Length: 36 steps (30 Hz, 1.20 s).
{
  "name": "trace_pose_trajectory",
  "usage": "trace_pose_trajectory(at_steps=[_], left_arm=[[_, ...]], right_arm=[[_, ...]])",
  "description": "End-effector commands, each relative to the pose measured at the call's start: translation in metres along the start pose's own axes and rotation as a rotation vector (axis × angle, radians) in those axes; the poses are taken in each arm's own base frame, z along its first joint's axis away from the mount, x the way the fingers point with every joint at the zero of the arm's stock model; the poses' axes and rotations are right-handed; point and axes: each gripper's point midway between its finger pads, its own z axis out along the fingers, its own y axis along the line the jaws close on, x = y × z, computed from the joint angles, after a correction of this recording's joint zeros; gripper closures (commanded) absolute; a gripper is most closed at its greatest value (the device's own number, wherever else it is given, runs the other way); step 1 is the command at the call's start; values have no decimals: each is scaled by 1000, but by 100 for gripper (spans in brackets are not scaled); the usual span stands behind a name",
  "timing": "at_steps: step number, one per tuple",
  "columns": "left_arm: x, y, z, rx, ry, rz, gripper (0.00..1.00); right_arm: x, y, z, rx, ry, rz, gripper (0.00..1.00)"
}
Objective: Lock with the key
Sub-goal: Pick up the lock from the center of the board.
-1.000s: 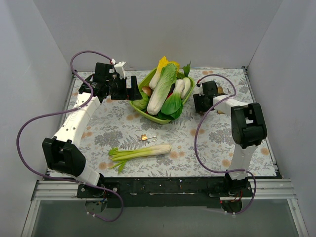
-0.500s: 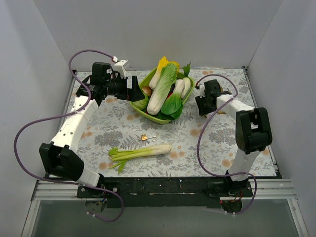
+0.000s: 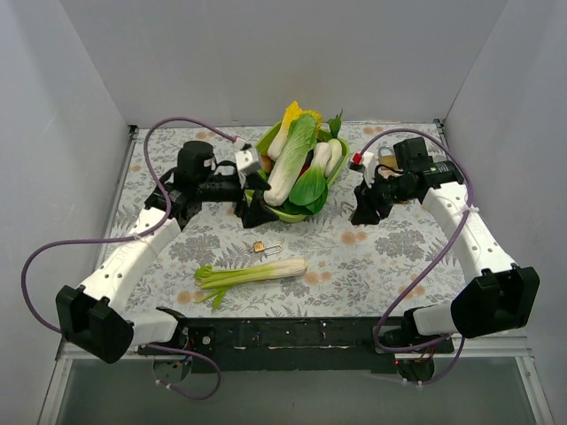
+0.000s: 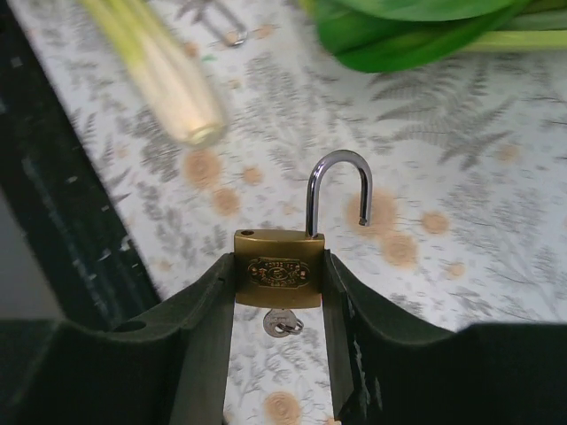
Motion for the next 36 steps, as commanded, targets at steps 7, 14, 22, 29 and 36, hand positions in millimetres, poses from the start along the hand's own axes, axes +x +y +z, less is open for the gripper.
trace_pose_trajectory(at_steps=[7,14,22,29,36], left_arm=[[-10,-85,64,176,-58,533,22],[3,-105,88,173,-61,634,42],[16,-110,104,197,-26,657,50],[23,-110,109,205,-9,647,74],[21,-115,104,212,-24,616,100]], right_arm=[[-12,124,-26,-536,-104,-42,99],[-16,140,-26,-588,-105,-69,99],[-23,150,-28,-610,-109,-116,99],[-24,157,-28,-620,-96,-145,99],[-24,154,-26,-598,-82,-144,80]])
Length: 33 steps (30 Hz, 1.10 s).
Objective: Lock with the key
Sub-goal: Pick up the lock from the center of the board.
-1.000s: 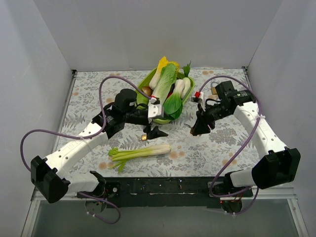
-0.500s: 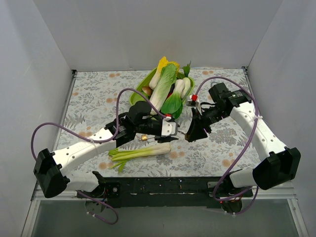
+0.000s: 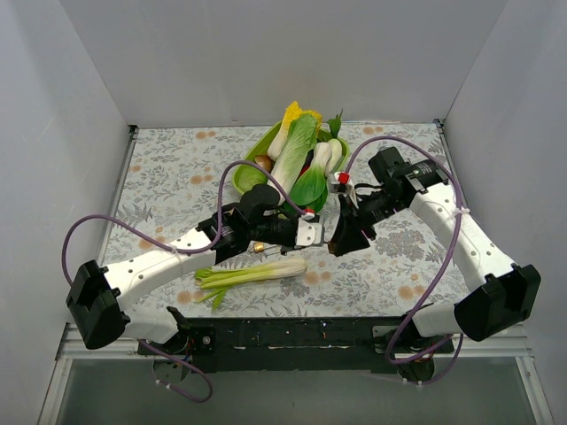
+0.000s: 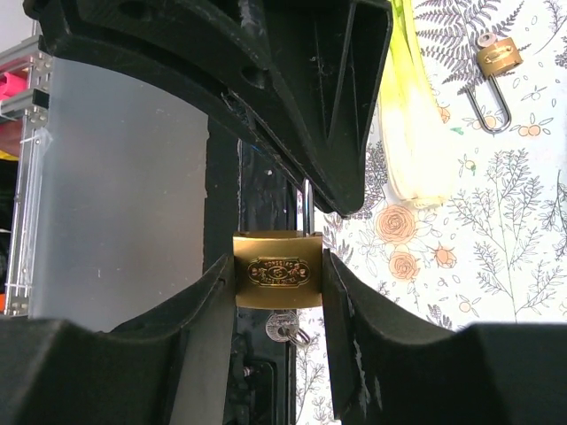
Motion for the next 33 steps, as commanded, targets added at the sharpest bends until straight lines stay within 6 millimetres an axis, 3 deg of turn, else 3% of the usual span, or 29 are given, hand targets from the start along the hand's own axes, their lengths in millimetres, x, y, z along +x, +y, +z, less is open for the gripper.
trace_pose_trajectory(at_steps=[1,2,4,5,9,12,14,18,21,27,30,31,33], left_arm=[[-19,5,-7,-37,-51,17,100],[-18,4,-8,-40,-51,8,100],[-23,5,-10,-56,-61,-21,100],[-24,5,-12,-59,-65,-35,100],[-37,3,-18,-52,-103,-99,100],[-50,0,-23,-27,-138,-158,100],[-57,-1,-26,-11,-157,-220,100],[-71,4,-33,9,-195,-305,100],[-78,6,-36,36,-214,-337,100],[-86,5,-38,73,-231,-368,100],[-90,8,-38,74,-240,-378,100],[-90,7,-37,79,-240,-380,100],[-90,8,-37,80,-242,-382,100]], right_arm=[[-16,5,-5,17,-20,-9,70],[-19,1,-7,41,-25,-18,45],[-27,-5,-12,96,-28,-7,30],[-34,-10,-16,127,-47,-24,17],[-65,-15,-33,240,-134,-128,9],[-77,-26,-48,398,-189,-173,5],[-71,-24,-50,430,-190,-233,2],[-55,-11,-45,374,-147,-339,2],[-40,-1,-33,275,-122,-315,5],[-29,-1,-24,213,-106,-262,9],[-30,-3,-23,213,-111,-276,21],[-31,-2,-22,210,-114,-278,31],[-34,-3,-21,207,-122,-286,41]])
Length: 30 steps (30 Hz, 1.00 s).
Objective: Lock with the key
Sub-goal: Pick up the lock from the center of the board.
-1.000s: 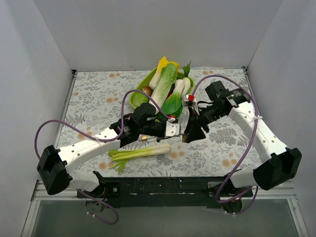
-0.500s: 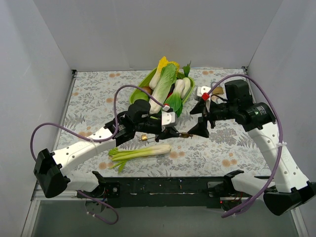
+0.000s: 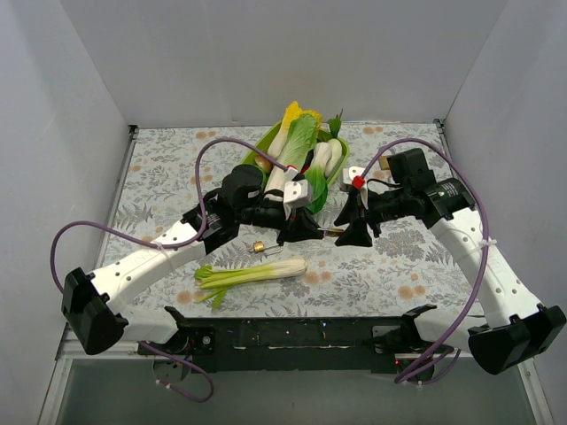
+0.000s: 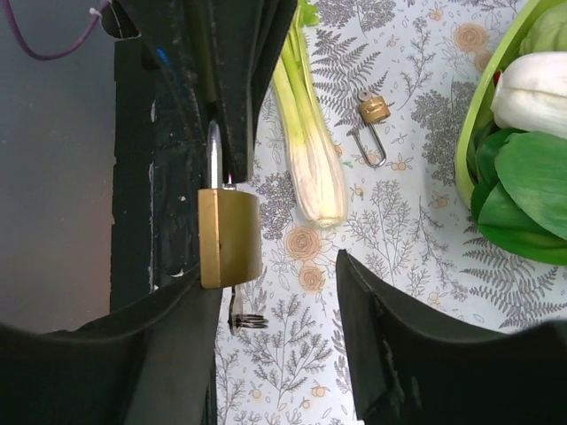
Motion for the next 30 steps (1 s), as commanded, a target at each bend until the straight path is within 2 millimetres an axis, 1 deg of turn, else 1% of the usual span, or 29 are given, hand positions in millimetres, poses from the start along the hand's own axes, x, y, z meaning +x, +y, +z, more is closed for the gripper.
trace_pose_trajectory(at_steps=[1,4,6,9,10,12,13,14,15,16,17,18,19,21,24,30], left_arm=[[-29,-7,-3,35,-63,26,100],[-29,-4,-2,26,-62,17,100],[-29,-2,-3,23,-65,11,100],[-28,0,-2,19,-65,1,100],[-27,1,-2,16,-64,-2,100],[-27,2,-2,15,-65,-5,100],[-27,3,-2,12,-64,-8,100],[-27,5,-2,4,-63,-14,100],[-26,8,-2,-6,-58,-21,95],[-22,10,-3,-12,-40,-37,89],[-22,12,-5,-16,-35,-44,79],[-17,19,-11,-31,-22,-57,70],[-14,18,-14,-15,-15,-59,67],[-7,20,-18,-26,8,-64,67],[-3,17,-20,-17,19,-45,66],[-6,18,-19,-10,7,-35,74]], right_arm=[[-13,7,-1,-23,-46,-46,49],[-17,10,0,-34,-56,-54,57],[-18,12,0,-42,-61,-57,57],[-19,14,0,-44,-65,-66,61],[-20,15,0,-43,-67,-68,71],[-20,15,1,-46,-65,-67,84],[-20,15,1,-43,-65,-68,98],[-21,15,1,-43,-67,-71,99],[-21,14,0,-33,-66,-67,99],[-22,14,0,-30,-67,-69,99],[-22,14,-1,-28,-67,-71,99],[-22,14,-1,-26,-67,-70,99],[-22,15,-1,-26,-66,-66,99],[-20,15,-1,-23,-66,-62,99],[-18,14,-1,-18,-63,-63,99],[-19,12,2,-26,-67,-55,99]])
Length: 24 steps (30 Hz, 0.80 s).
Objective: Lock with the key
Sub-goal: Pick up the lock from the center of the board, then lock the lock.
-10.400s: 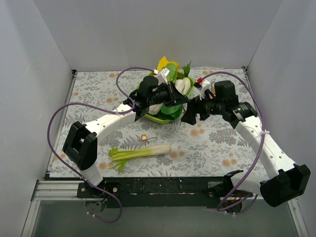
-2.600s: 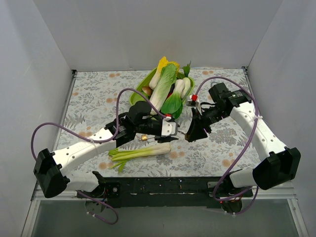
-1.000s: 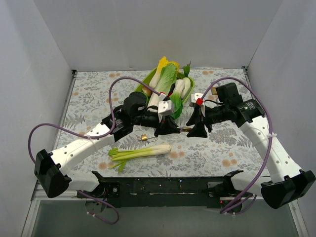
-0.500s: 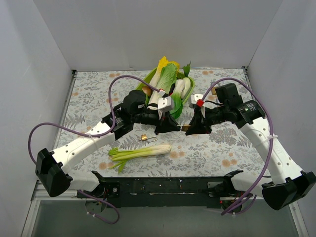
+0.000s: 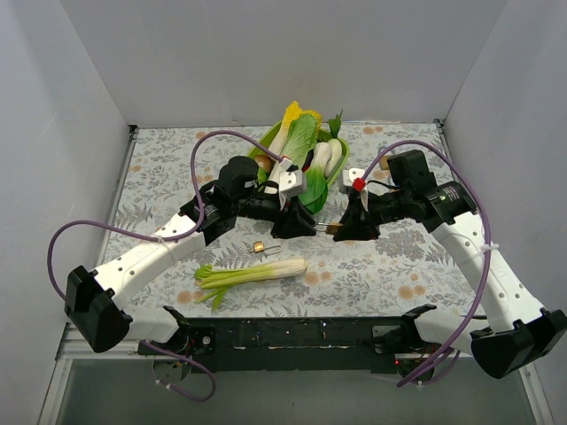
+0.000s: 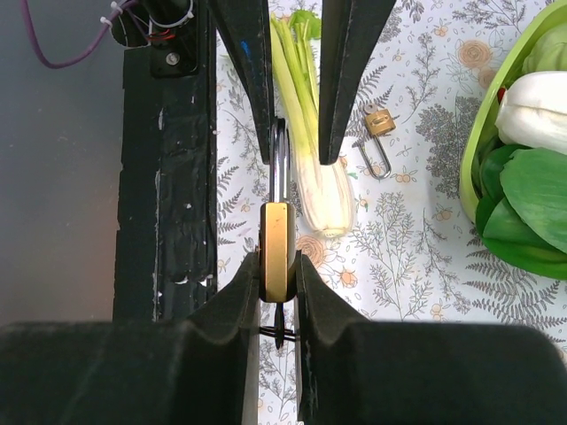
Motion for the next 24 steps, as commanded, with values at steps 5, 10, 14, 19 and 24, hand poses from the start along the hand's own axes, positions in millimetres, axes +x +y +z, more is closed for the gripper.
trace_pose_trajectory(at_steps=[5,10,14,19,24], left_arm=[[-21,-10,-3,46,-40,59,73],[-24,-12,-3,63,-44,63,77],[-24,-15,-1,75,-43,63,93],[-22,-16,3,83,-39,47,100],[-25,-16,9,70,-55,19,100]], right_arm=[[-12,-1,1,-4,-40,-35,99],[-11,-2,1,6,-39,-34,99],[-12,-4,3,9,-38,-39,99],[-12,-3,5,9,-41,-45,99],[-16,1,9,-21,-66,-40,99]])
